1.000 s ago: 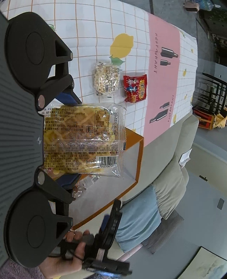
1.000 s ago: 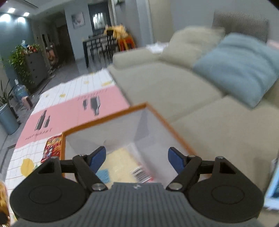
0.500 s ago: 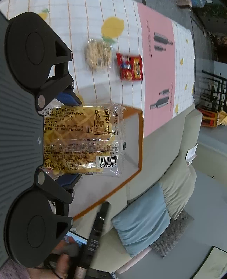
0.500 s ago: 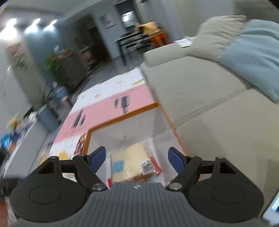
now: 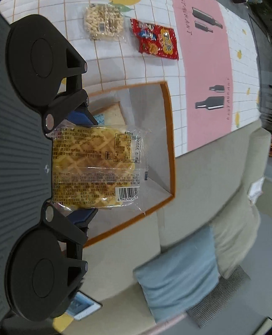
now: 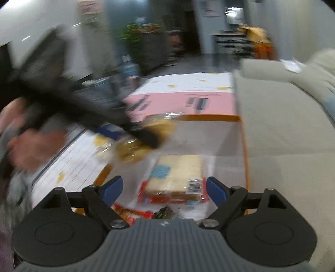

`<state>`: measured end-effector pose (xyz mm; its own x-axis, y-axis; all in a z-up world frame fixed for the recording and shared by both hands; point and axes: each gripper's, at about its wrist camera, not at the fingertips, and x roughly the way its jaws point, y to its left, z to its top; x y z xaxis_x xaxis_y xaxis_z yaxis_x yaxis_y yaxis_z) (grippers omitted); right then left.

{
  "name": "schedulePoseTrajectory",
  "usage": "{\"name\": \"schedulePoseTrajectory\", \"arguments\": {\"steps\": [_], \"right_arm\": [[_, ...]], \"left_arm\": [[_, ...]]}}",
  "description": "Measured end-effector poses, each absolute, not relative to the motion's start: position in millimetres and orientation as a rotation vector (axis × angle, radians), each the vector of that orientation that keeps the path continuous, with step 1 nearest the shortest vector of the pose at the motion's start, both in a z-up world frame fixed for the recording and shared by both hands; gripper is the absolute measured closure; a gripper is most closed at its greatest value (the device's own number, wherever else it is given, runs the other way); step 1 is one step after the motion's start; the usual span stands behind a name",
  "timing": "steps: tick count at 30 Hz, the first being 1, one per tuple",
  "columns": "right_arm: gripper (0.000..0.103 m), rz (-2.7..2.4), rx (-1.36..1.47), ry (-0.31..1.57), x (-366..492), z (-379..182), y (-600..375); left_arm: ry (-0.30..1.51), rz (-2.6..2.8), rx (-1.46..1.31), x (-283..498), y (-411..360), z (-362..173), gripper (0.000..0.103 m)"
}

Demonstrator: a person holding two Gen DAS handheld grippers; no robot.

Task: Organize snacks
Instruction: 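Carry the waffle pack into the box and open the left tool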

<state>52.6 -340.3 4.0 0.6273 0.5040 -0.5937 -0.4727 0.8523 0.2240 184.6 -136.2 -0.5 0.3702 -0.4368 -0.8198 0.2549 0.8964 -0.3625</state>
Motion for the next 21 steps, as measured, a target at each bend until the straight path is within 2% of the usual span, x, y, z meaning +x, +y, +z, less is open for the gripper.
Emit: {"name": "schedulePoseTrajectory", "arguments": {"steps": [10, 15, 17, 21], "right_arm": [[0.018, 0.628, 0.095, 0.749, 52.5, -21.0, -356.7], [0.018, 0.609, 0.128, 0.735, 56.6, -22.2, -362.9], [0.018, 0.602, 0.152, 0.731, 58.8, -22.7, -365.8], [0.018, 0.577, 0.173, 0.740, 61.7, -24.6, -365.5]], "left_arm": [[1.258, -0.407, -0.155, 220.8, -186.2, -37.2, 0.012], [1.259, -0.314, -0.192, 229.7, -189.8, -48.3, 0.012], [1.261, -0.299, -0.218, 233.3, -189.9, -51.9, 0.006], [1.237, -0.303, -0.239, 235.8, -192.7, -50.8, 0.005]]}}
